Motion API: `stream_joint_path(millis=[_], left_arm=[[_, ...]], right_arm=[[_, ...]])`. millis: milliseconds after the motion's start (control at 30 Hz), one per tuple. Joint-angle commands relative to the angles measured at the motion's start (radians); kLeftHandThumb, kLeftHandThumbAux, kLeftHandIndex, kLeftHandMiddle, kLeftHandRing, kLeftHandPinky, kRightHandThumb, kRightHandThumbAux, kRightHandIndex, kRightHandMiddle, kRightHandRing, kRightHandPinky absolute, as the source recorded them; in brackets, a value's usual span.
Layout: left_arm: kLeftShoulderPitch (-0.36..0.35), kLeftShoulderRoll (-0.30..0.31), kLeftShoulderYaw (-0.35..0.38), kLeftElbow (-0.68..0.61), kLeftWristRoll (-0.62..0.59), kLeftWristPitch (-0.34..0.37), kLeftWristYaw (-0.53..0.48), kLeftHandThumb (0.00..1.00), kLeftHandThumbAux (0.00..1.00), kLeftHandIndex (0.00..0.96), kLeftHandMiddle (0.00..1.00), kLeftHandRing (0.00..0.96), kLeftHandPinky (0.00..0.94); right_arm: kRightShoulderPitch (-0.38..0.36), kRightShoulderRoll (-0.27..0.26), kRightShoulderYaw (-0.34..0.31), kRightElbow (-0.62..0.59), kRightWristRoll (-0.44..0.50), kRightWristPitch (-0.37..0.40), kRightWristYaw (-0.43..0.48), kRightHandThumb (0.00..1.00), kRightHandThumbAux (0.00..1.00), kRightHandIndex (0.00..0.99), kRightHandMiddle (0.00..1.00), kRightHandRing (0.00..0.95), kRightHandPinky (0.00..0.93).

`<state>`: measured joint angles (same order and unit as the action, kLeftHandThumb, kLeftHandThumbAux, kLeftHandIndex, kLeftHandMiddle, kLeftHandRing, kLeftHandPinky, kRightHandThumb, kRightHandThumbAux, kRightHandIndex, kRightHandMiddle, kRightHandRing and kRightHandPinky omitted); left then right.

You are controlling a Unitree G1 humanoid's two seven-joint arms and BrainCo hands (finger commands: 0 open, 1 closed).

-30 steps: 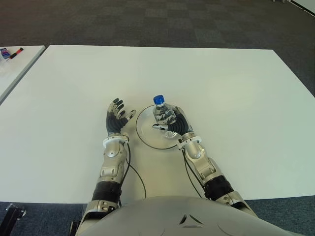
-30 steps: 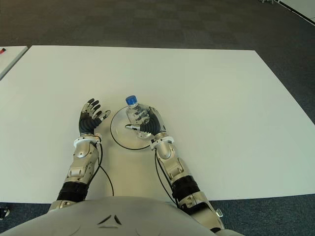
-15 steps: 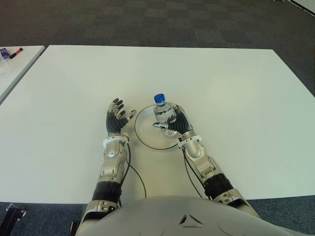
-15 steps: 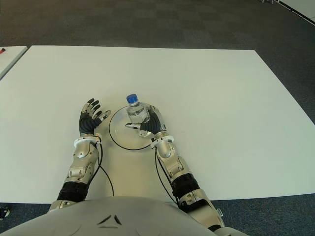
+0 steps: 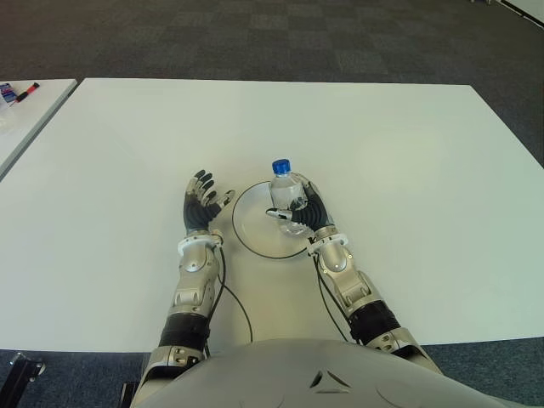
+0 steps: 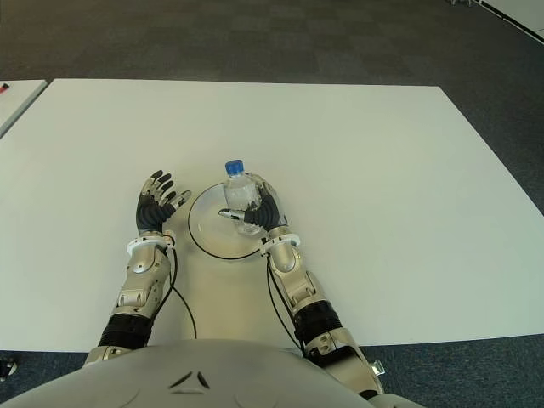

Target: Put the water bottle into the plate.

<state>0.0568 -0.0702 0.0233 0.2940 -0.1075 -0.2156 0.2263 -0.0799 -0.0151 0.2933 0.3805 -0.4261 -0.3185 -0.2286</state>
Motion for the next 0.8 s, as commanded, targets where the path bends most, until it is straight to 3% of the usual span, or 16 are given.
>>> stream_joint_path(millis=[33, 800], left_arm=[[0.005, -0.065, -0.004, 0.016, 0.003, 0.012, 0.01, 0.09, 0.998, 0.161, 0.187, 0.165, 0.185], [0.009, -0.062, -0.005, 0.013, 0.006, 0.012, 0.011, 0.08, 0.998, 0.156, 0.183, 0.159, 0.18]], right_arm=[[0.009, 0.006, -0.004, 0.009, -0.001, 0.03, -0.011, 0.0, 0.827, 0.202, 0.202, 0.2, 0.221], [0.021, 0.01, -0.004, -0.015, 0.002, 0.055, -0.012, 0.0, 0.868, 0.156, 0.143, 0.156, 0.193]])
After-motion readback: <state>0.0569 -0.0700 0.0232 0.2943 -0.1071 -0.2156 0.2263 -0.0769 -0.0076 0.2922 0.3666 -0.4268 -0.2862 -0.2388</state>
